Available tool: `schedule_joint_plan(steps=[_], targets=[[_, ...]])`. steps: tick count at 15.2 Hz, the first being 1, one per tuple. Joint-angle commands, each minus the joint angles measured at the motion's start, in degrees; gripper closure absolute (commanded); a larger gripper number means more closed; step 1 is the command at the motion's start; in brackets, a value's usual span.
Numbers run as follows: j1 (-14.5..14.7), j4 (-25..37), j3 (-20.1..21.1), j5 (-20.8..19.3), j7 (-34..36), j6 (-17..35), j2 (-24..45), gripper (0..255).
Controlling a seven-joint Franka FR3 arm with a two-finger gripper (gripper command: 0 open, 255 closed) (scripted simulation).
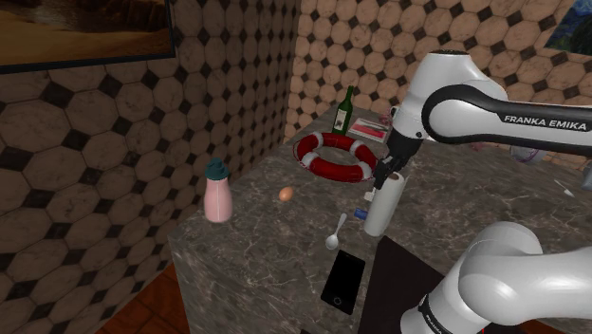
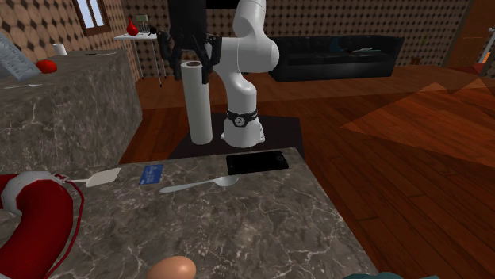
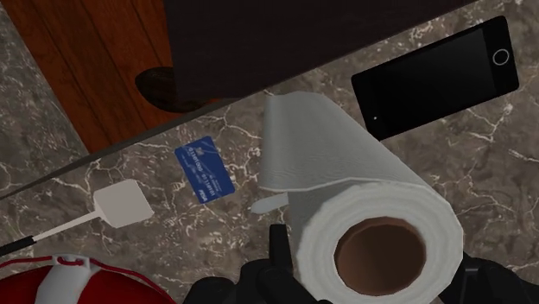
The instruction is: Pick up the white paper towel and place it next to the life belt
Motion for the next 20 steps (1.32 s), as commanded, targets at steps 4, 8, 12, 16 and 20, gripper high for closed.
schedule_joint_plan(steps=[4, 8, 12, 16, 20], targets=[[0.2, 3.9, 0.3, 0.4, -0.2, -3.7, 0.2, 255], [0.3, 7.2, 0.5, 0.6, -0.4, -6.6, 0.6, 255], [0.4, 10.6, 0.7, 0.9, -0.6, -9.4, 1.2, 255], [0.4, 14.1, 0.9, 1.1, -0.7, -12.2, 1.9, 255], [0.5, 17.7, 1.1, 1.2, -0.9, -14.9, 2.8, 255]])
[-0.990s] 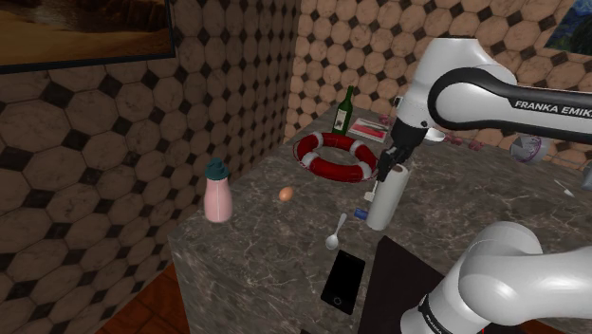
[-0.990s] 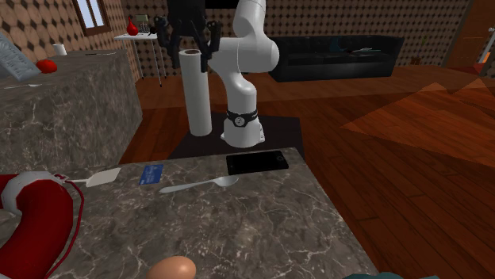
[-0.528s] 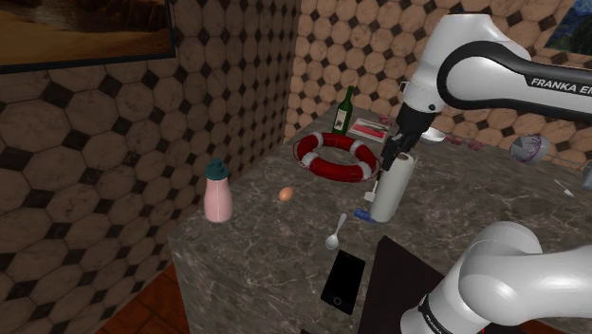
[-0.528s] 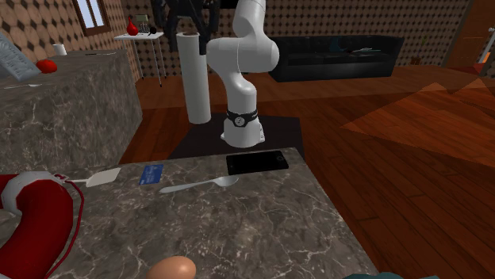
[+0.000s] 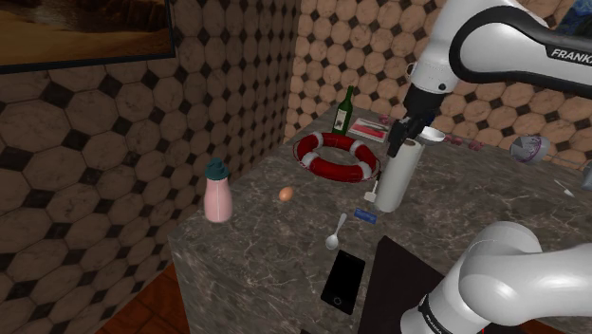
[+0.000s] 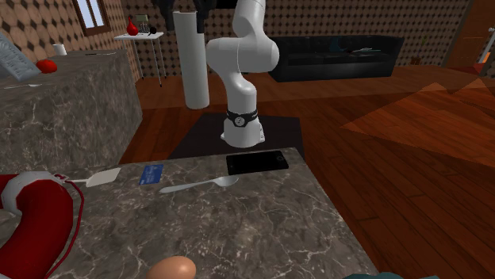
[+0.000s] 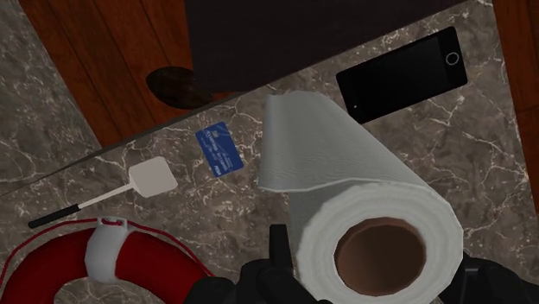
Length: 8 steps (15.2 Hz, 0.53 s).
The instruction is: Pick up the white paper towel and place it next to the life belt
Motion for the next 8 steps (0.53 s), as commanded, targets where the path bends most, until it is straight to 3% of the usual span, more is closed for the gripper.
schedule_joint_plan(steps=[1, 8], targets=[[0.0, 1.9, 0.1, 0.1, -0.1, -1.3, 0.6, 255], [0.1, 8.7, 0.3, 0.3, -0.4, -6.0, 2.7, 255]])
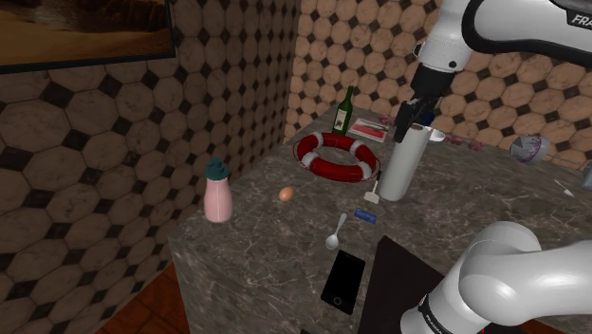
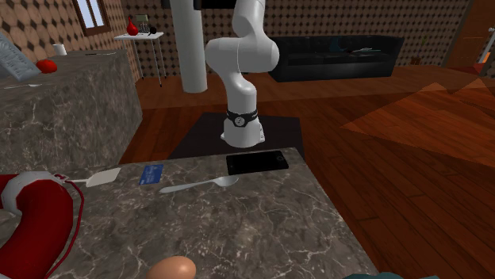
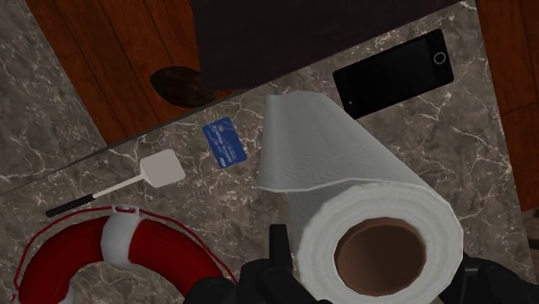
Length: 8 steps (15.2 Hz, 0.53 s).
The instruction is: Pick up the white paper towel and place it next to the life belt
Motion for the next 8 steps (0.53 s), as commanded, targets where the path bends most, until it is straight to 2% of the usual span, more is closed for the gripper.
schedule_joint_plan(steps=[1, 8], targets=[[0.1, 2.1, 0.2, 0.2, 0.0, -1.5, 0.6, 255], [0.1, 9.3, 0.4, 0.4, -0.3, -6.1, 3.2, 255]])
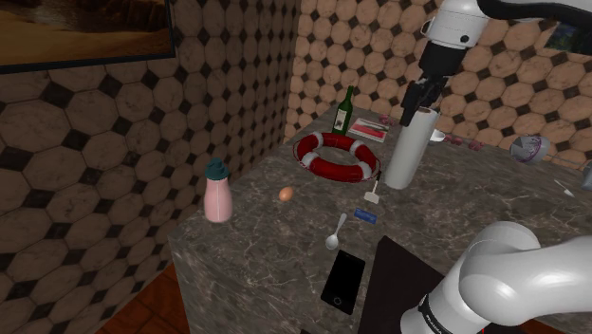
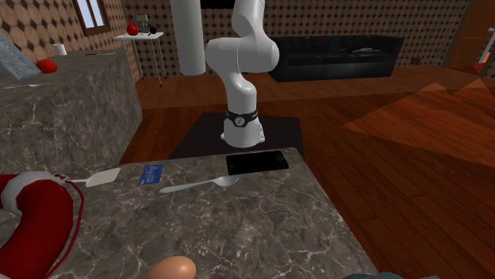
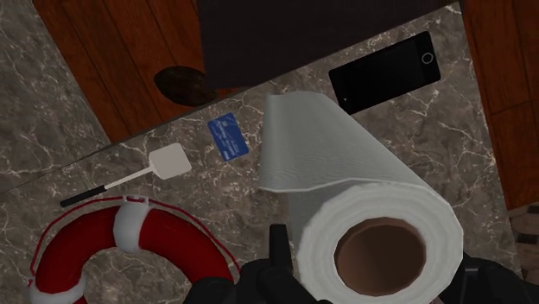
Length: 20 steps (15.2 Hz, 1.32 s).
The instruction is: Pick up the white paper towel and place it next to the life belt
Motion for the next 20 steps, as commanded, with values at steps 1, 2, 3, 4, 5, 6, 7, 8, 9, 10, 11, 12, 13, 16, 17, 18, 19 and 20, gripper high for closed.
schedule_joint_plan(steps=[1, 2, 3, 4, 5, 6, 7, 8, 9, 10, 11, 12, 13, 16, 17, 18, 19, 20], targets=[[0.0, 1.9, 0.1, 0.1, 0.0, -1.3, 0.6, 255], [0.1, 2.3, -0.1, 0.0, -0.1, 0.1, 2.3, 255], [0.1, 2.7, -0.4, 0.0, -0.2, 1.4, 4.1, 255], [0.2, 3.3, -0.6, 0.0, -0.3, 2.7, 5.9, 255], [0.3, 3.9, -0.8, 0.0, -0.3, 3.9, 7.7, 255], [0.3, 4.6, -1.0, 0.0, -0.4, 5.1, 9.6, 255], [0.4, 5.3, -1.3, 0.1, -0.6, 6.2, 11.5, 255], [0.4, 6.2, -1.5, 0.1, -0.7, 7.3, 13.4, 255], [0.5, 7.1, -1.7, 0.2, -0.8, 8.3, 15.3, 255], [0.5, 8.1, -1.9, 0.3, -0.9, 9.3, 17.3, 255], [0.6, 9.2, -2.2, 0.4, -1.1, 10.2, 19.3, 255], [0.6, 10.4, -2.4, 0.5, -1.2, 11.1, 21.3, 255], [0.7, 11.6, -2.6, 0.7, -1.4, 11.9, 23.3, 255], [0.7, 15.8, -3.2, 1.2, -2.0, 13.9, 29.6, 255], [0.7, 17.4, -3.4, 1.5, -2.2, 14.4, 31.7, 255], [0.7, 19.1, -3.6, 1.7, -2.4, 14.9, 33.8, 255], [0.7, 20.8, -3.7, 2.0, -2.6, 15.3, 36.0, 255], [0.7, 22.7, -3.9, 2.3, -2.9, 15.6, 38.2, 255]])
